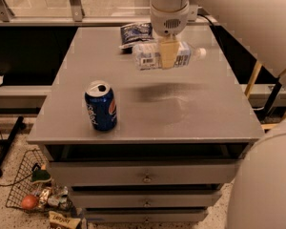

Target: Move blue plastic bottle near pepsi can

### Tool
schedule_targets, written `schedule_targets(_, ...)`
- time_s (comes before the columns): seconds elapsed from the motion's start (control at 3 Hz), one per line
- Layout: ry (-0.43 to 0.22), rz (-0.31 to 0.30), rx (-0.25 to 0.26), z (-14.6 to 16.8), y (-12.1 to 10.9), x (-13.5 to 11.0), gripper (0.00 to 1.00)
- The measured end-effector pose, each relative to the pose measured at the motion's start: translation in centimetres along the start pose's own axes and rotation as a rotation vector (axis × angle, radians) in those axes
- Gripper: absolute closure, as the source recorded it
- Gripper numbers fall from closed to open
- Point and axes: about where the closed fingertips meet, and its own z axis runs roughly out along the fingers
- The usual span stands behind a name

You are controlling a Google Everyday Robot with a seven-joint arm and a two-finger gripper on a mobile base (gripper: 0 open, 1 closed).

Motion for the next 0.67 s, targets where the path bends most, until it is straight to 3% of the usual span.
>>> schedule_targets(0.67, 0.069, 0.051, -0.044, 1.6, 1.9, -2.4, 1.0)
